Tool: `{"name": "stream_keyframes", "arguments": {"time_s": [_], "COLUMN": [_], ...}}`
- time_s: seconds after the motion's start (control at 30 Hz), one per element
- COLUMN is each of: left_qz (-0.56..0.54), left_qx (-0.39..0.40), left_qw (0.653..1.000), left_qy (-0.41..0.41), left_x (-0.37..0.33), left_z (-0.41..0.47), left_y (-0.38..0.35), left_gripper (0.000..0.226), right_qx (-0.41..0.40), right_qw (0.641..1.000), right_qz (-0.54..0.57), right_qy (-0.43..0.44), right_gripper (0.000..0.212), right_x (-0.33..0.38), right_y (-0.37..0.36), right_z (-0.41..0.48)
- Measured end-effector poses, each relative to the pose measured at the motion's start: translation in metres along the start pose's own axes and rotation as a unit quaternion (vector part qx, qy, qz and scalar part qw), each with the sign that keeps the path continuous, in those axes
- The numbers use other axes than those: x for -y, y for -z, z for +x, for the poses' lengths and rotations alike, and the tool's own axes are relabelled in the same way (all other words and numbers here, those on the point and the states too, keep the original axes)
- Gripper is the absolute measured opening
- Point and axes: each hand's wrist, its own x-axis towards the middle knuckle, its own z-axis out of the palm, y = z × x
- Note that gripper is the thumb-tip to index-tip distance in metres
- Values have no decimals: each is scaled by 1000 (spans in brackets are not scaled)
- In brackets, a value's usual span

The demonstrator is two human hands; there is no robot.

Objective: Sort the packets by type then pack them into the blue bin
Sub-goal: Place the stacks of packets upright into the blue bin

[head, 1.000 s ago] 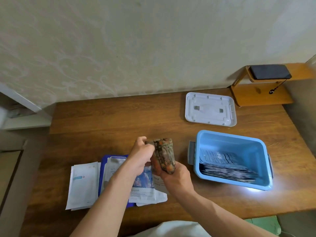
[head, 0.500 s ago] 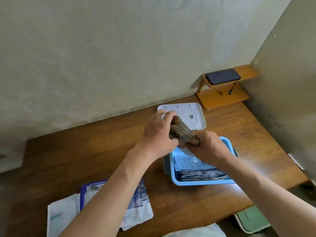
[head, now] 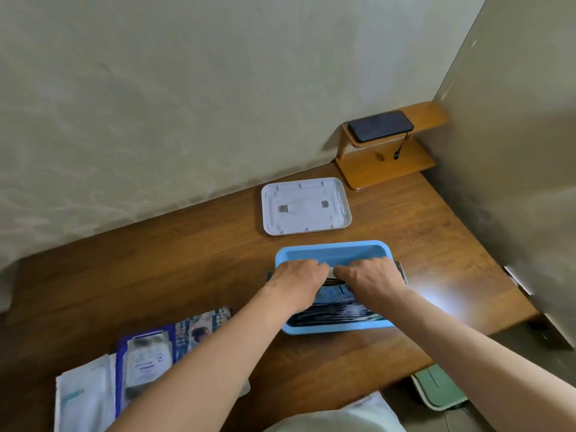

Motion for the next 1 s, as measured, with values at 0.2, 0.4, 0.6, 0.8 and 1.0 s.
{"name": "stream_keyframes", "arguments": {"time_s": [0.2, 0.4, 0.6, 0.8, 1.0], "left_qz": [40, 68, 12, -38, -92], "left_qx": [45, 89, 179, 207, 146], "left_qw": [998, 993, 983, 977, 985], "left_qy": [30, 49, 39, 37, 13], "left_x": [5, 1, 4, 6, 8], "left_z": [16, 28, 38, 40, 26], "left_y": [-28, -36, -31, -19, -10], "left_gripper": [32, 52, 59, 67, 40], "right_qx": [12, 40, 121, 206, 203], "right_qw": [1000, 998, 983, 963, 953], "right_qz": [-2, 52, 136, 174, 225], "right_qy": [13, -2, 7, 2, -4], "right_gripper": [30, 28, 48, 68, 72], "right_x": [7, -2, -9, -14, -14], "right_y": [-29, -43, -44, -29, -14], "right_z": [24, 44, 47, 47, 43]}}
